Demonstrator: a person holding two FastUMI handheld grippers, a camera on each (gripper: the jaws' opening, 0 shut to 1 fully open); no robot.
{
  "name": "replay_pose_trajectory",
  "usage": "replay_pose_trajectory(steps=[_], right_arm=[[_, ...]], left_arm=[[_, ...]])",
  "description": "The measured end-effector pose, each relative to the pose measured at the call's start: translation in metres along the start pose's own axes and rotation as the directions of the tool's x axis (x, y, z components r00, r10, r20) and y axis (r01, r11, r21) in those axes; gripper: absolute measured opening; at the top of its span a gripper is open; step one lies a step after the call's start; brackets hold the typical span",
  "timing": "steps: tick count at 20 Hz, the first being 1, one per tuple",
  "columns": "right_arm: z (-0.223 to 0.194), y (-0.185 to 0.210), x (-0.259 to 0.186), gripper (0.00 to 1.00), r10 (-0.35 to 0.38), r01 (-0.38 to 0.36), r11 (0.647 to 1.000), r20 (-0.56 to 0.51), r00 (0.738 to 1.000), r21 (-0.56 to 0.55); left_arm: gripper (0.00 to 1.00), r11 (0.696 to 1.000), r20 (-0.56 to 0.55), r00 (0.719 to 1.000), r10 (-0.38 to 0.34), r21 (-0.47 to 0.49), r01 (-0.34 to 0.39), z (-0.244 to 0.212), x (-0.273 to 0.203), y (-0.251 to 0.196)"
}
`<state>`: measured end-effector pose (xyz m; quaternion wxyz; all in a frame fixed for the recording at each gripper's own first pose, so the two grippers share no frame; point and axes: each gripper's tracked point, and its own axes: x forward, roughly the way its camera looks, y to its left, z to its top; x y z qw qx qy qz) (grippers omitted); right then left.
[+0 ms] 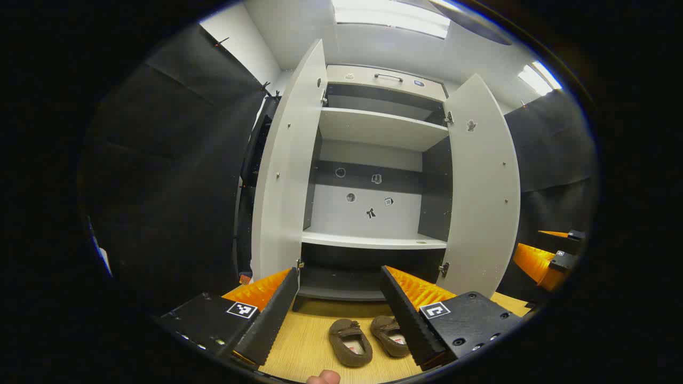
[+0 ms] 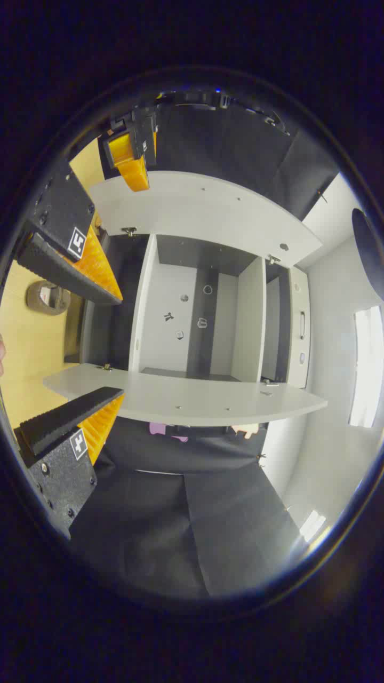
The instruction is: Grab one shoe with the right hand and put it into the shoe cabinet, grab the other shoe with the left hand and put it into the shoe cabinet; then close the right door with the right hand and the left door with the left hand.
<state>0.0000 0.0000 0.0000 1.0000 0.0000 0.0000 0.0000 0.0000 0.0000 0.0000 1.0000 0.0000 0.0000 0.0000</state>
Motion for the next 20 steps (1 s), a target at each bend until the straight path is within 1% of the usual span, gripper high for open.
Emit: replay_pose_trajectory(steps=[1, 2, 3, 4, 5, 7, 9, 10, 11, 12, 20], right_arm=[[-0.001, 0.003, -0.001, 1.0, 0.004, -0.004, 1.0, -0.004, 1.0, -0.003], [-0.003, 0.005, 0.0, 0.98, 0.003, -0.003, 1.0, -0.013, 1.0, -0.018], [-0.004, 0.005, -0.001, 1.0, 0.003, -0.003, 0.999, -0.016, 1.0, -0.039], [-0.003, 0.007, 0.0, 0.98, 0.008, -0.009, 0.998, -0.016, 1.0, -0.056], [-0.004, 0.01, -0.001, 1.0, 0.015, -0.016, 0.998, -0.015, 1.0, -0.066], [-0.005, 0.014, -0.002, 1.0, 0.032, -0.033, 0.997, -0.019, 0.999, -0.064], [-0.006, 0.012, -0.002, 1.0, 0.024, -0.026, 0.997, -0.022, 0.999, -0.077], [-0.006, 0.012, -0.003, 1.0, 0.023, -0.024, 0.997, -0.022, 1.0, -0.077], [-0.007, 0.014, -0.003, 0.98, 0.024, -0.025, 0.997, -0.023, 0.999, -0.071], [-0.009, 0.015, -0.003, 1.0, 0.026, -0.028, 0.998, -0.027, 0.999, -0.064], [-0.009, 0.012, -0.001, 1.0, 0.011, -0.013, 0.999, -0.046, 0.999, -0.036]], left_arm=[[0.95, 1.0, -0.002, 1.0, -0.003, 0.005, 0.003, 0.0, -0.001, 0.0], [0.95, 1.0, 0.008, 1.0, -0.001, 0.011, 0.001, 0.001, -0.002, 0.001], [0.95, 1.0, 0.01, 1.0, 0.009, 0.018, -0.009, 0.001, -0.002, 0.002], [0.95, 1.0, 0.009, 1.0, 0.016, 0.02, -0.017, 0.001, -0.002, 0.003], [0.95, 1.0, 0.009, 1.0, 0.021, 0.016, -0.021, 0.0, -0.002, 0.003], [0.95, 1.0, 0.006, 1.0, 0.025, 0.01, -0.026, 0.0, -0.003, 0.003], [0.95, 0.999, -0.007, 0.999, 0.034, 0.009, -0.034, -0.003, -0.004, 0.004], [0.95, 0.999, -0.011, 0.999, 0.035, 0.008, -0.035, -0.003, -0.005, 0.004], [0.95, 0.999, -0.014, 0.999, 0.036, 0.006, -0.036, -0.003, -0.005, 0.004], [0.95, 0.999, -0.015, 0.999, 0.035, 0.007, -0.034, -0.003, -0.005, 0.004], [0.95, 1.0, -0.004, 1.0, 0.018, 0.021, -0.018, 0.0, -0.006, 0.003]])
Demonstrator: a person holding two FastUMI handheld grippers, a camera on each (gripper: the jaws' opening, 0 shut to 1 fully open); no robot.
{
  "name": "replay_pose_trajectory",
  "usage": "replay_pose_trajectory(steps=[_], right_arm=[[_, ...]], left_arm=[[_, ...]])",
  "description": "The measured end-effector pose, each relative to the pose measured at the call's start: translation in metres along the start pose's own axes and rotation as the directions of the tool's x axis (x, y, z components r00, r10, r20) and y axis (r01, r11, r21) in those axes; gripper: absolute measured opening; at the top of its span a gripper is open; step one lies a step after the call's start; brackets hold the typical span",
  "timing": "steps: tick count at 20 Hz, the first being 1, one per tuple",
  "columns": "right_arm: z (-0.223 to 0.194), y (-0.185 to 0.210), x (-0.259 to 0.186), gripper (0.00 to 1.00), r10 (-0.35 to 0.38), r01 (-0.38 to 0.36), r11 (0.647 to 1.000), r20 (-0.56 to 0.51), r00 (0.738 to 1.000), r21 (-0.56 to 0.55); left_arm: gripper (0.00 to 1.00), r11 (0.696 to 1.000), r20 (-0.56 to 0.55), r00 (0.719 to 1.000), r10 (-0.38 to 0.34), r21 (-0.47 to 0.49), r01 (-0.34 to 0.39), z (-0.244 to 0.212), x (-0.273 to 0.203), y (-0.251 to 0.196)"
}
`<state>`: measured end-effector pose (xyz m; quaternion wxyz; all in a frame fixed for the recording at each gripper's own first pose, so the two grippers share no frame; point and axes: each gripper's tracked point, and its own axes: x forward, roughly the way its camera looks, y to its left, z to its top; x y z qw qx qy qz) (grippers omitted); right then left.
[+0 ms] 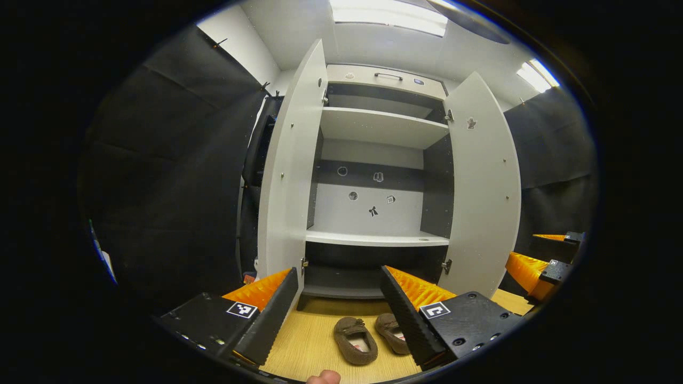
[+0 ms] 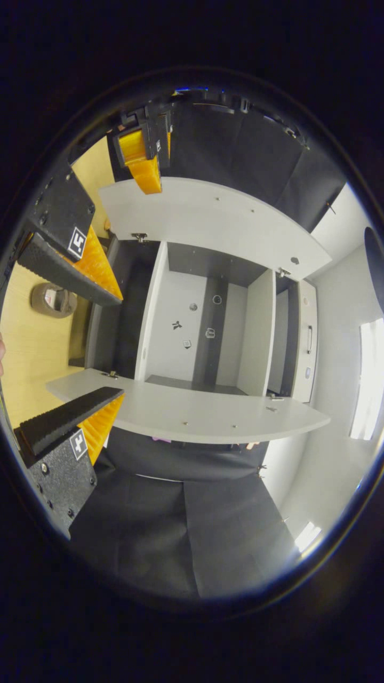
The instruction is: Grab one shoe with the right hand and put it into the shoe cabinet, grab the other shoe with the left hand and put it into the shoe cabinet; then close the right door with the right hand and the left door with the left hand.
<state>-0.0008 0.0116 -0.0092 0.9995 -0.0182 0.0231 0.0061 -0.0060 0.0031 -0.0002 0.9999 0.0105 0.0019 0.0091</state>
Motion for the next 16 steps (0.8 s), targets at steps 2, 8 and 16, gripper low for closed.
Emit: replay_pose_trajectory(steps=[2, 8, 16], right_arm=[[0.0, -0.002, 0.002, 1.0, -0.004, 0.004, 1.0, -0.002, 1.0, 0.005], [-0.003, -0.001, 0.006, 1.0, -0.004, 0.004, 1.0, -0.008, 1.0, 0.008], [-0.02, 0.012, 0.02, 0.99, 0.043, -0.041, 0.999, -0.066, 0.997, 0.021]], left_arm=[[0.95, 1.0, 0.003, 1.0, -0.001, 0.006, 0.001, 0.001, 0.0, 0.0], [0.95, 1.0, 0.012, 1.0, -0.011, 0.015, 0.01, 0.005, 0.0, 0.0], [0.95, 1.0, 0.046, 0.999, 0.006, 0.022, -0.007, 0.011, 0.003, 0.001]])
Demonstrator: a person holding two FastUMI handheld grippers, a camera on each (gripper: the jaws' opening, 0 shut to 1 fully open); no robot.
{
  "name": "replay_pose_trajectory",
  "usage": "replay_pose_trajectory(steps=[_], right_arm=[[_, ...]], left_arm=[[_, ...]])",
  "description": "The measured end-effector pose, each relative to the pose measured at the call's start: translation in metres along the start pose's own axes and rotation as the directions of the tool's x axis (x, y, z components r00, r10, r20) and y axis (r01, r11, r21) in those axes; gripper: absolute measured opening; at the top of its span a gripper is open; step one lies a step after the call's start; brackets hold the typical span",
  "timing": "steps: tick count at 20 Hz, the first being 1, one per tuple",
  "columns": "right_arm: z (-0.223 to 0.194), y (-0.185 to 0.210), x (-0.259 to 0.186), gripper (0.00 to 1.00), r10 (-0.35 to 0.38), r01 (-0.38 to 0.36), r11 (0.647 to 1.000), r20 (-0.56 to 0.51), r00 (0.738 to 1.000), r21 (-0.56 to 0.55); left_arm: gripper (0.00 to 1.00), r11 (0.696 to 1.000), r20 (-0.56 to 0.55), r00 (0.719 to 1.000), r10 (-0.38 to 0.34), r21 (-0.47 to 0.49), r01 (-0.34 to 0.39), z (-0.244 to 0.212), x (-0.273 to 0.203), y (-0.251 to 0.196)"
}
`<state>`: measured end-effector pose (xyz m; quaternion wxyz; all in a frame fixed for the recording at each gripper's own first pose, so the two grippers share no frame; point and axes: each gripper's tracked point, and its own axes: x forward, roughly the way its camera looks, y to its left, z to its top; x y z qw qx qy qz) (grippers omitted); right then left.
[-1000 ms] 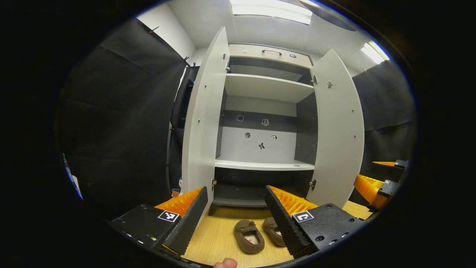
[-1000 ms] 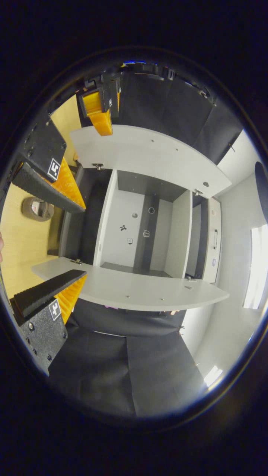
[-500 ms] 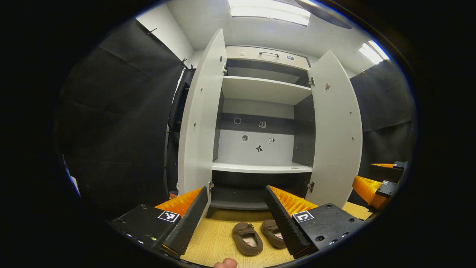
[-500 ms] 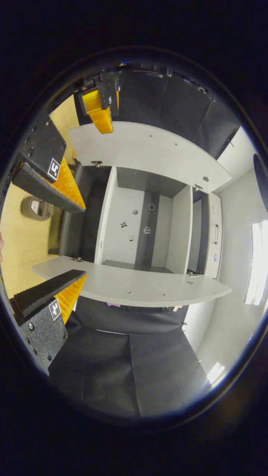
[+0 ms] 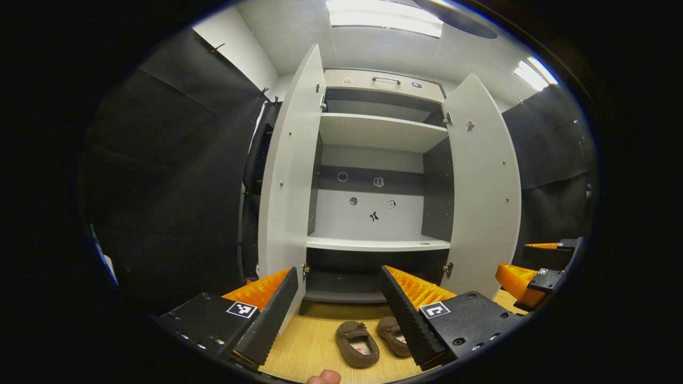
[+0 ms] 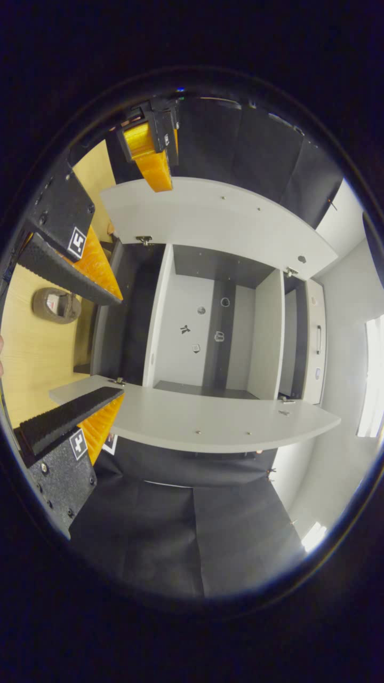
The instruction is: Grab one shoe with the right hand and put it into the shoe cabinet, grab the other shoe with the left hand and put it into the shoe cabinet; then close the right door with the right hand and the left door with the left hand.
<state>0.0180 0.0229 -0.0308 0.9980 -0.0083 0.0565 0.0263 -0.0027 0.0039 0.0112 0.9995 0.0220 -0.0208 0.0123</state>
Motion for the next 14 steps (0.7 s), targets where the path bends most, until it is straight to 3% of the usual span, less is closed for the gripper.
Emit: replay_pose_trajectory(steps=[1, 2, 4, 6, 11, 14], right_arm=[[-0.002, 0.003, 0.004, 0.98, 0.009, -0.009, 1.0, -0.011, 1.0, 0.002], [-0.005, 0.006, 0.007, 0.99, 0.019, -0.019, 1.0, -0.02, 1.0, 0.007], [-0.017, 0.017, 0.019, 1.0, 0.051, -0.05, 0.999, -0.05, 0.997, 0.019], [-0.04, 0.033, 0.034, 1.0, 0.1, -0.098, 0.995, -0.112, 0.989, 0.022], [-0.106, 0.063, 0.077, 1.0, 0.176, -0.167, 0.984, -0.288, 0.941, 0.054], [-0.146, 0.073, 0.098, 1.0, 0.189, -0.172, 0.982, -0.381, 0.905, 0.078]], left_arm=[[0.99, 1.0, -0.004, 1.0, -0.005, 0.004, 0.005, 0.0, 0.0, -0.001], [0.95, 1.0, -0.013, 1.0, -0.007, 0.006, 0.007, -0.003, -0.002, 0.0], [0.99, 1.0, -0.009, 1.0, -0.007, 0.001, 0.007, -0.002, -0.001, 0.0], [0.95, 1.0, -0.008, 1.0, -0.001, 0.001, 0.001, -0.002, -0.001, 0.001], [0.95, 1.0, -0.008, 1.0, 0.018, 0.017, -0.018, -0.003, 0.0, 0.004], [0.95, 0.999, -0.011, 0.999, 0.044, 0.024, -0.043, -0.005, 0.002, 0.008]])
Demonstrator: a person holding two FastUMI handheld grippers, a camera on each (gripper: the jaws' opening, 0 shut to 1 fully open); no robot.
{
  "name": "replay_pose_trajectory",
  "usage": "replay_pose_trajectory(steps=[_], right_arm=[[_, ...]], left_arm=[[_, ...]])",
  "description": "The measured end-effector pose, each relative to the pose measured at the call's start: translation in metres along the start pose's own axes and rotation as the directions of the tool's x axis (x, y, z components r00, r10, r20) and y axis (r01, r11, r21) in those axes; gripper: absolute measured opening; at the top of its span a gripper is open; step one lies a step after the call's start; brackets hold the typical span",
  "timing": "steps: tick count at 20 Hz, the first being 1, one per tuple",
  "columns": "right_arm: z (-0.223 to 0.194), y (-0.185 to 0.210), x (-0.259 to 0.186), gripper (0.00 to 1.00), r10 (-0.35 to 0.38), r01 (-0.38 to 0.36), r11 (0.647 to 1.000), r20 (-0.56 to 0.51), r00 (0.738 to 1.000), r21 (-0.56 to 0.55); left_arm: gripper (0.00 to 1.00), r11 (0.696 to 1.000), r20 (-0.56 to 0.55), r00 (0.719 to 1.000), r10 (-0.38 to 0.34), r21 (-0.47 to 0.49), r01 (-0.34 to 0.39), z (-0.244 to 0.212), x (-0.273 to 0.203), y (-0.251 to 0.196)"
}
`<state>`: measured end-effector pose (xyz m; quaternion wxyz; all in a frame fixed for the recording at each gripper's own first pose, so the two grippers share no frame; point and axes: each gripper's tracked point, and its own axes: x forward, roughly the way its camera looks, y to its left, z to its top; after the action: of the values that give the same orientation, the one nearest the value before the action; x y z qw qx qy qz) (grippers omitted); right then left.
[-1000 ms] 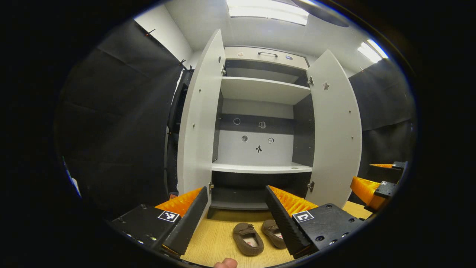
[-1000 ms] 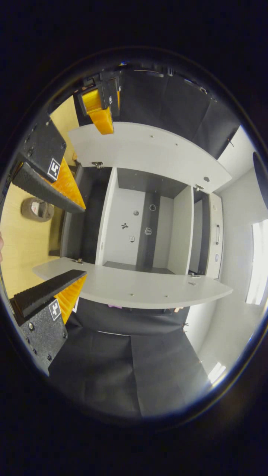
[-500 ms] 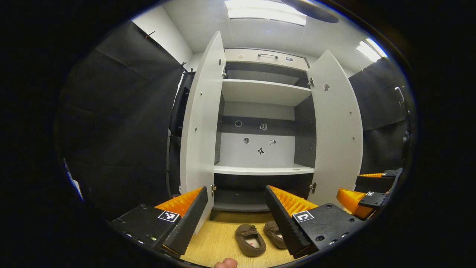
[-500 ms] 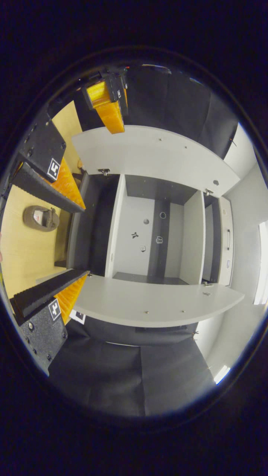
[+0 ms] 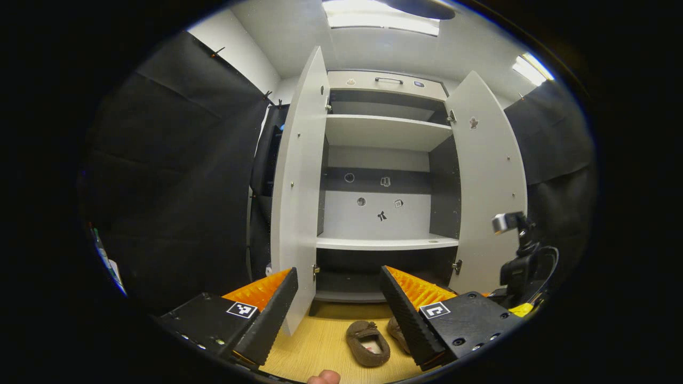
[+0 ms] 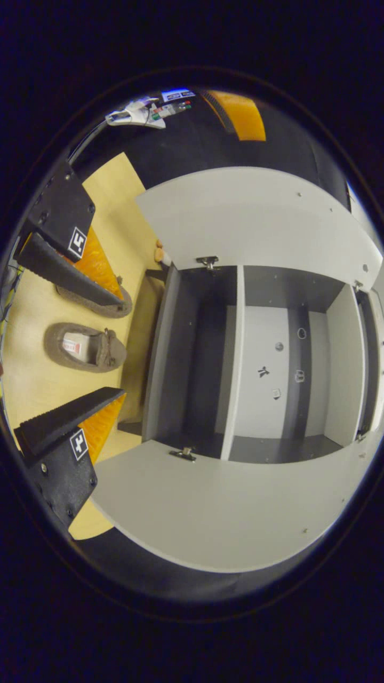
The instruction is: Grab one shoe with the right hand and put it into the shoe cabinet, grab the other shoe with the left hand and put it into the shoe cabinet; then close the right door with the right hand and the left door with the left hand.
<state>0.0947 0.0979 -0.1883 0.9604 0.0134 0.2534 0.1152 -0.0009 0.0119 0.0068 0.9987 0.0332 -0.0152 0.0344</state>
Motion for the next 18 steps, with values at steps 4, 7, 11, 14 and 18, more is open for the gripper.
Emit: replay_pose_trajectory(steps=[4, 7, 11, 14, 18], right_arm=[[-0.024, 0.007, 0.039, 0.92, 0.035, -0.037, 0.999, -0.084, 0.996, -0.013], [-0.051, 0.018, 0.06, 0.84, 0.076, -0.079, 0.997, -0.171, 0.982, -0.01], [-0.08, 0.024, 0.086, 0.8, 0.091, -0.108, 0.993, -0.248, 0.965, -0.056], [-0.098, 0.027, 0.106, 0.7, 0.093, -0.12, 0.99, -0.304, 0.948, -0.072], [-0.105, 0.026, 0.129, 0.61, 0.069, -0.097, 0.993, -0.332, 0.941, -0.067]], left_arm=[[0.94, 0.999, -0.003, 0.999, 0.038, 0.003, -0.038, 0.001, 0.001, 0.004], [0.95, 0.998, -0.012, 0.998, 0.06, 0.003, -0.06, 0.003, 0.0, 0.006], [0.95, 0.997, -0.019, 0.997, 0.072, 0.008, -0.072, 0.005, -0.001, 0.008], [0.95, 0.998, -0.024, 0.997, 0.067, 0.017, -0.066, 0.004, -0.002, 0.008], [0.95, 0.997, -0.018, 0.997, 0.08, -0.002, -0.08, 0.004, 0.0, 0.008]])
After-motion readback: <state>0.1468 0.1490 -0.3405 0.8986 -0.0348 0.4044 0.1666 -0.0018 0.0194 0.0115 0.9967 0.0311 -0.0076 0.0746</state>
